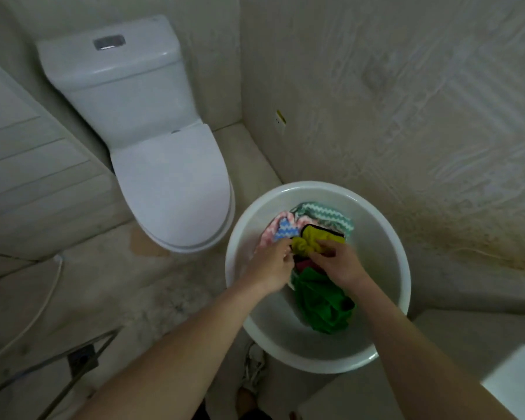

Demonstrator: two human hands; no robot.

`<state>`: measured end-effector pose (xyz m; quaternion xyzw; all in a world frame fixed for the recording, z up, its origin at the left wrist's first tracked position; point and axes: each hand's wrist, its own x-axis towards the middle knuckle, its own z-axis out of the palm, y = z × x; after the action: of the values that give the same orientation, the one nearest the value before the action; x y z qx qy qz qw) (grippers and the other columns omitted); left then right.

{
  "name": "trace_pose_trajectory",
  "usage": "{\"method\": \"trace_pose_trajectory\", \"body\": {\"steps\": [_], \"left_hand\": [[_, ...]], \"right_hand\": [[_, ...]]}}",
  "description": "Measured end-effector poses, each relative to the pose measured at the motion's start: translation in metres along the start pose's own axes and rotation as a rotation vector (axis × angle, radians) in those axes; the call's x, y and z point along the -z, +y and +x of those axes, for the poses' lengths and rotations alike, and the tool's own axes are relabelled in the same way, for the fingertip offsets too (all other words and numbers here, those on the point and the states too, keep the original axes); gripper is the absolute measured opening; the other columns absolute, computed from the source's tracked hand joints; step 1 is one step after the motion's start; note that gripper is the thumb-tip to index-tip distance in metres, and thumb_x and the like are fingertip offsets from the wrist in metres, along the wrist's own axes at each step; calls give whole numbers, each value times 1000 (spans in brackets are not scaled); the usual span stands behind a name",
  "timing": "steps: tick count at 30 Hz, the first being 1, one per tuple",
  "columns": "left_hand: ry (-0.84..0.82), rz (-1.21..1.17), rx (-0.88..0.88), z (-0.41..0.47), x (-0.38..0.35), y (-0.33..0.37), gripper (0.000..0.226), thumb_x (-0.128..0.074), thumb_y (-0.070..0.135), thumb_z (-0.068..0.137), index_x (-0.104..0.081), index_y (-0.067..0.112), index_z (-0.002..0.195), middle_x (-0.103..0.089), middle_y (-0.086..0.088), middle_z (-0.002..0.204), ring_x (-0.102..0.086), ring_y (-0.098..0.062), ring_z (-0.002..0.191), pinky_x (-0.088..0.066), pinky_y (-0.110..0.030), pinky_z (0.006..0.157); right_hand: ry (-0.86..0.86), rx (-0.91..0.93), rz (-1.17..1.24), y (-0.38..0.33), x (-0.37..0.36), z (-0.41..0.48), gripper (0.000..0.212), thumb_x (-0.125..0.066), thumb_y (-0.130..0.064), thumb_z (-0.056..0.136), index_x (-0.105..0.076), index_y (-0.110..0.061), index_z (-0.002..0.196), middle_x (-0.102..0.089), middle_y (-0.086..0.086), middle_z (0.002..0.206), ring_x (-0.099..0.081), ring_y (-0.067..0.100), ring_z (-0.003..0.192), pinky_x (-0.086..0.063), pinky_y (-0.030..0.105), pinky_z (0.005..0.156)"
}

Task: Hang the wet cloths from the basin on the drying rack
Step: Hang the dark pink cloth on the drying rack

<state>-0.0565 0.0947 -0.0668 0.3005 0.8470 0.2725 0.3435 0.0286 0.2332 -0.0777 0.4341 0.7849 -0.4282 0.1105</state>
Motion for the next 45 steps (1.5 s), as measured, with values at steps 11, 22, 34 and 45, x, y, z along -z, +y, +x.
{"method": "trace_pose_trajectory", "body": {"steps": [11, 22, 34, 45], "left_hand": [[68, -83, -39, -15, 10, 20, 15, -69, 22, 83, -75, 18, 96, -73, 2, 94, -65, -14, 90, -47, -26, 85], [258, -255, -393, -75, 113, 91, 13, -47, 21, 97, -51, 23, 85, -53, 0, 68, -49, -12, 65, -41, -33, 62], [709, -776, -245, -106, 199, 65, 23, -48, 20, 98, -56, 26, 78, -47, 0, 70, -39, -10, 63, -31, -27, 57], [460, -49, 57, -172, 279, -38, 34, -53, -2, 87, -63, 30, 90, -69, 8, 97, -63, -5, 95, -46, -27, 85]], "right_hand": [[-119, 147, 285, -23, 44, -45, 39, -71, -6, 82, -64, -22, 117, -60, 3, 94, -56, 6, 76, -45, 5, 64], [-404, 243, -208, -73, 105, -72, 13, -81, -24, 75, -69, -26, 68, -64, -13, 58, -57, -2, 59, -40, 12, 58], [-260, 222, 739, -101, 113, -114, 10, -73, -25, 69, -78, -18, 74, -70, -5, 70, -61, 4, 61, -47, 18, 50], [-237, 639, 510, -280, 37, -153, 6, -63, -13, 90, -68, -13, 87, -60, 6, 80, -61, 10, 65, -59, 27, 54]]}}
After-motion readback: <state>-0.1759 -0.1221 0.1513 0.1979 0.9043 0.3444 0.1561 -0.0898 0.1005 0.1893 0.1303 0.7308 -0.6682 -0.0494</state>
